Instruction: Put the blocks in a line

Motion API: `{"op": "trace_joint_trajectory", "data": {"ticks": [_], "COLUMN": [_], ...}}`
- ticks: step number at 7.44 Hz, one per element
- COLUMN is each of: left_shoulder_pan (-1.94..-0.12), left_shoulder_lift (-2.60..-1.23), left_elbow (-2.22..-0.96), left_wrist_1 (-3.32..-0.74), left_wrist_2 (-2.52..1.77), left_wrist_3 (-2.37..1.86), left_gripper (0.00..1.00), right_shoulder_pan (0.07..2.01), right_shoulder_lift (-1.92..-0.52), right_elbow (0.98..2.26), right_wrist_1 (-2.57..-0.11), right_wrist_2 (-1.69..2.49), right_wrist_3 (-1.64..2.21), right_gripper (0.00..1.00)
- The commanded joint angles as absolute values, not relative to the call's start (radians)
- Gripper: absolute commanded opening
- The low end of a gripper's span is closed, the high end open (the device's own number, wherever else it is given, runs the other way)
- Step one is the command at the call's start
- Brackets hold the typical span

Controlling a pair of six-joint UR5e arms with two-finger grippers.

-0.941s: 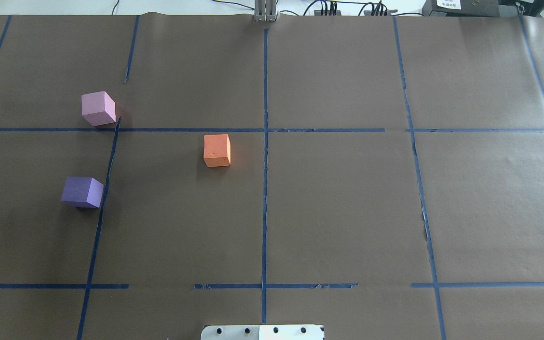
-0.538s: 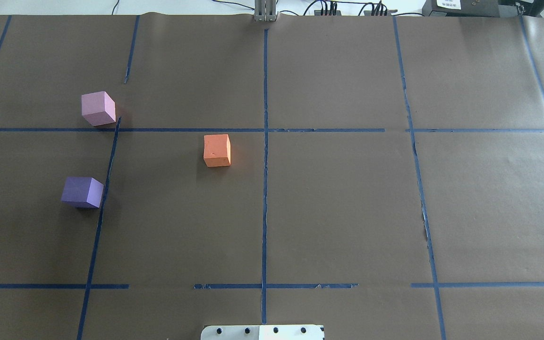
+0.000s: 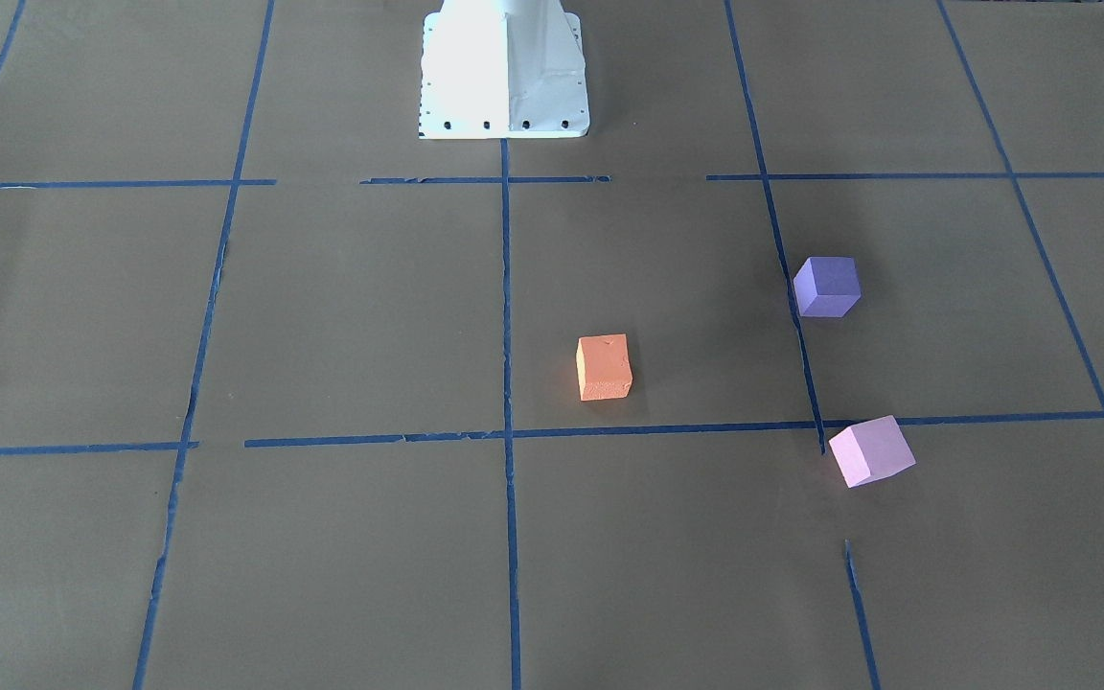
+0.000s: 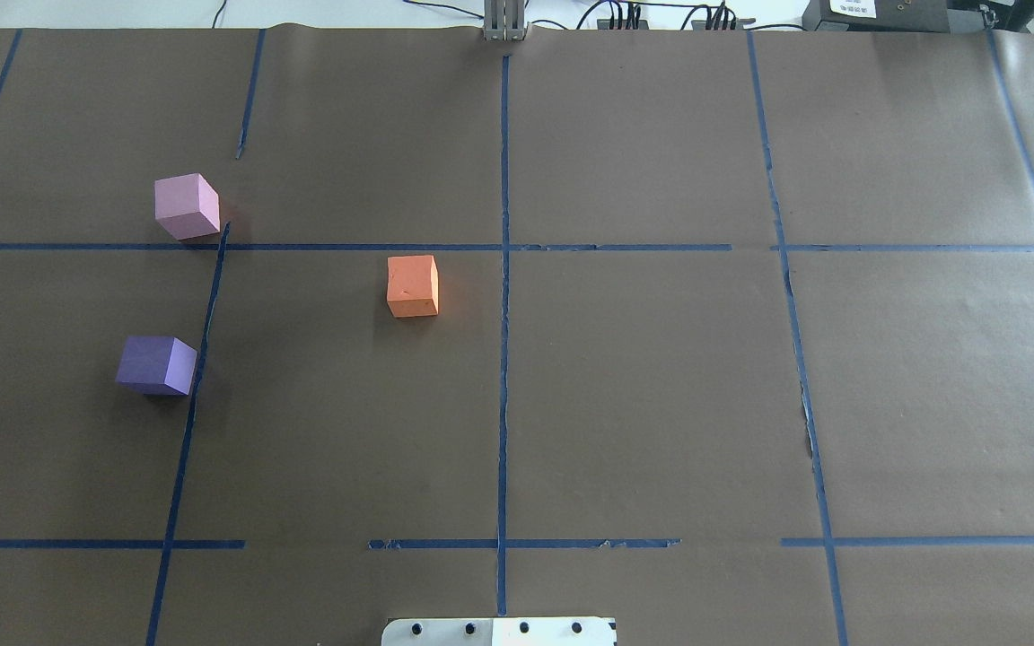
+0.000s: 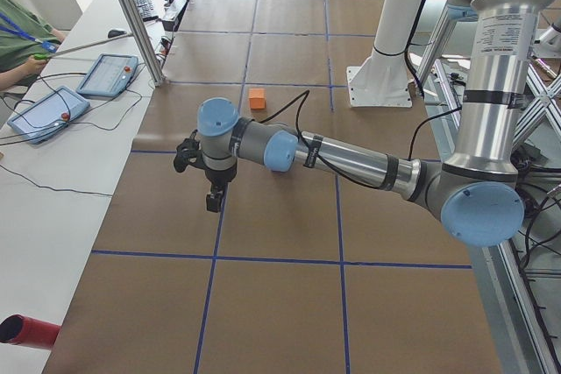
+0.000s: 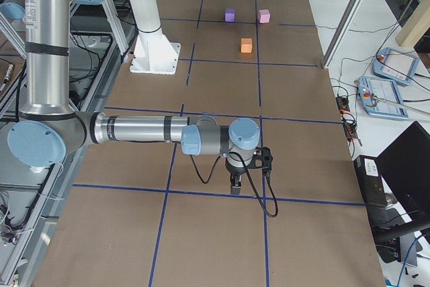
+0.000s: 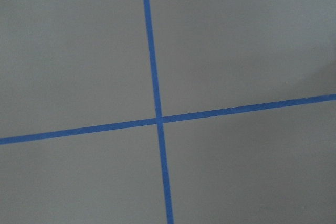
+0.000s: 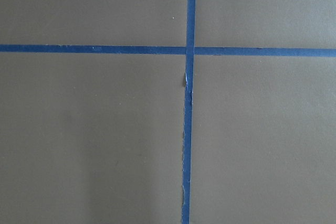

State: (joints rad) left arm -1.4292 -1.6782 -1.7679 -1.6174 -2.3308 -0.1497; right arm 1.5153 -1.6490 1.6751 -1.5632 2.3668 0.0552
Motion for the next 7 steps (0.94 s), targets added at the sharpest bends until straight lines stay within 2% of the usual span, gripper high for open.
{"op": "trace_joint_trajectory", "data": {"ticks": [1,4,6,7], "left_shoulder_pan": [-1.303,-1.087,-0.909,-0.89], "left_shoulder_lift": [-1.805,-1.952,-2.121,-2.132], "left_elbow": [-1.786,-1.828,-1.829,-1.835], "left_wrist_1": [-1.615,-1.591,-1.466,-1.47], "left_wrist_2": [-2.329,-2.312,-2.16,-2.16], "left_wrist_3": [-0.311,-0.668,-0.863,-0.903], "left_gripper": [1.0,1.0,1.0,1.0], "right_shoulder_pan": [1.516,1.514,1.516,1.516], "right_shoulder_lift": [-1.649,-1.649,-1.649,-1.649], "right_elbow": [1.675,1.675,1.675,1.675], "right_wrist_1": [-1.563,-1.563,-1.563,-1.563], "right_wrist_2": [2.367,2.367,2.365,2.367], "right_wrist_3": [0.055,0.055,0.055,0.055], "right_gripper": [1.0,1.0,1.0,1.0]}}
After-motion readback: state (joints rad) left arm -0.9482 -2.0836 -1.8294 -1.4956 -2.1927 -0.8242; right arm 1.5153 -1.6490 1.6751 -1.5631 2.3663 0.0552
